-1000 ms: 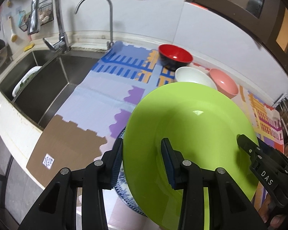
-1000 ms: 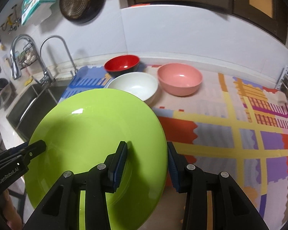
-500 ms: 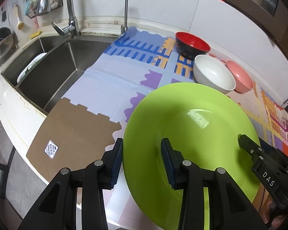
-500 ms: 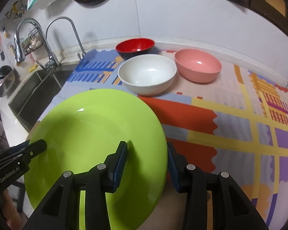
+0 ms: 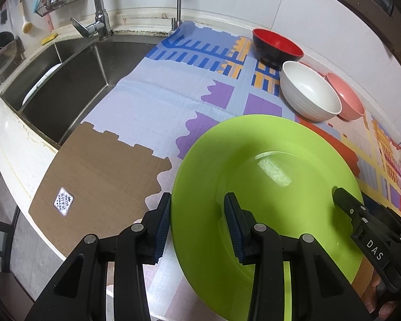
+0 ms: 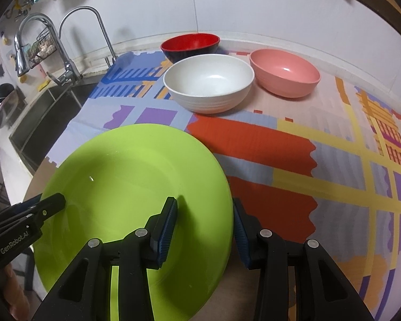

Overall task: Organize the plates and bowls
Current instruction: 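Lower the lime-green plate onto the blue-and-white plates with both grippers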

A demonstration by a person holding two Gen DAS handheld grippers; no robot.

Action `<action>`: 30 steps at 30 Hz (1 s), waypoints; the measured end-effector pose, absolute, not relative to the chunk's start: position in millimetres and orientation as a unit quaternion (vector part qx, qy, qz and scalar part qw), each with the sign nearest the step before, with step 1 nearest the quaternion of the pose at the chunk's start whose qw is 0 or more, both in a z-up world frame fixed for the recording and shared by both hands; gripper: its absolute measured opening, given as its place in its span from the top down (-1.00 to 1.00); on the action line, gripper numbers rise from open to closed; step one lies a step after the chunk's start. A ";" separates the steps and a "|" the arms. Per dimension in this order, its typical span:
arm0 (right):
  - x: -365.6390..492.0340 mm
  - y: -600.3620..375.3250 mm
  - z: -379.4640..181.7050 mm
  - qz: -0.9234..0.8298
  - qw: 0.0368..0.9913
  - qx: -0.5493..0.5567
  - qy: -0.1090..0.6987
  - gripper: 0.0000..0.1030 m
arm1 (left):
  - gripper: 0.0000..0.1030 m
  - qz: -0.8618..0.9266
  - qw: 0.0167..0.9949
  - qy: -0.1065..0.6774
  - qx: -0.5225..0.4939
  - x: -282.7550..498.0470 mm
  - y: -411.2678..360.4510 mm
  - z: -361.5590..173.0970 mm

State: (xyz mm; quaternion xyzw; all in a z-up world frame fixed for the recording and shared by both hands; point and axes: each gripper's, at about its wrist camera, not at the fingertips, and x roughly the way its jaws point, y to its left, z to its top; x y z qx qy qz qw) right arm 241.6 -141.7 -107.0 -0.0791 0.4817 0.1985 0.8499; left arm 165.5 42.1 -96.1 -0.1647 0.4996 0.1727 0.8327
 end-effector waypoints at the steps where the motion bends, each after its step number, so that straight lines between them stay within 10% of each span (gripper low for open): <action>1: 242.0 -141.6 -108.3 0.198 0.849 -0.079 0.483 0.19 | 0.24 0.173 0.831 0.502 -0.165 166.1 42.2 -97.7; 30: 244.8 -136.0 -122.7 0.200 0.843 -0.100 0.490 0.08 | 0.23 0.172 0.820 0.523 -0.157 173.0 41.0 -116.9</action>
